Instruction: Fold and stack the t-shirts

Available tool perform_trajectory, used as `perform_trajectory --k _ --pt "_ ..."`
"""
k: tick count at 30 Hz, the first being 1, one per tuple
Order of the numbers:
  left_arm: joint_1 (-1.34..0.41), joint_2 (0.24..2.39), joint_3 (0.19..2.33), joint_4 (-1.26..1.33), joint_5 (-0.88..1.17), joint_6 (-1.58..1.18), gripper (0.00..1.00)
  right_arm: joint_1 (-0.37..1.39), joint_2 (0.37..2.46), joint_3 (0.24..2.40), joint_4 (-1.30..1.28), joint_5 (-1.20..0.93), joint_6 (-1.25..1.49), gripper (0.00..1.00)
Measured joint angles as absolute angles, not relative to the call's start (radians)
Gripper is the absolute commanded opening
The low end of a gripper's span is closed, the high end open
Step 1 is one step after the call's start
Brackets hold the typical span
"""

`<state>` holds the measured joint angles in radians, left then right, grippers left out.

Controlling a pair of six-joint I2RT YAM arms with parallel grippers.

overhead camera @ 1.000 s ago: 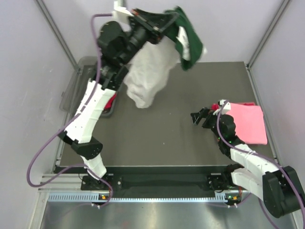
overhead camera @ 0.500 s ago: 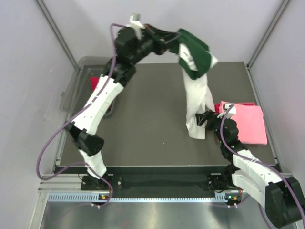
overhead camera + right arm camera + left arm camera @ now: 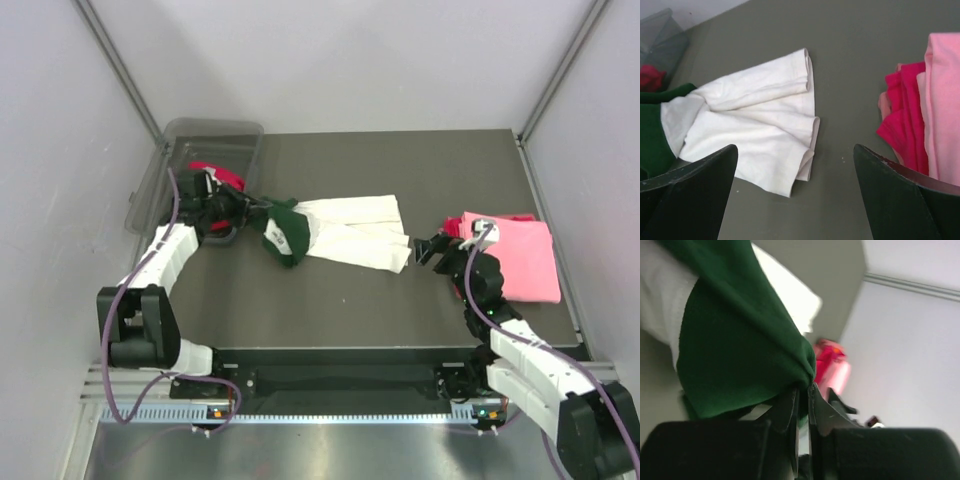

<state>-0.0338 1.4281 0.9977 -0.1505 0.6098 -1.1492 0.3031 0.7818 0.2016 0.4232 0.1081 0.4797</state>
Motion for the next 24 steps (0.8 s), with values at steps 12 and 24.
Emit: perform_trajectory --k 12,24 --pt "-0.018 1.073 1.002 -0.47 0.347 -0.61 0.0 0.302 1.182 0.383 0.334 -0.048 0.437 0.61" --pt "-0.018 1.065 0.968 -0.585 0.239 -0.463 0.0 0.302 1.429 0.505 0.298 -0.123 0.438 0.68"
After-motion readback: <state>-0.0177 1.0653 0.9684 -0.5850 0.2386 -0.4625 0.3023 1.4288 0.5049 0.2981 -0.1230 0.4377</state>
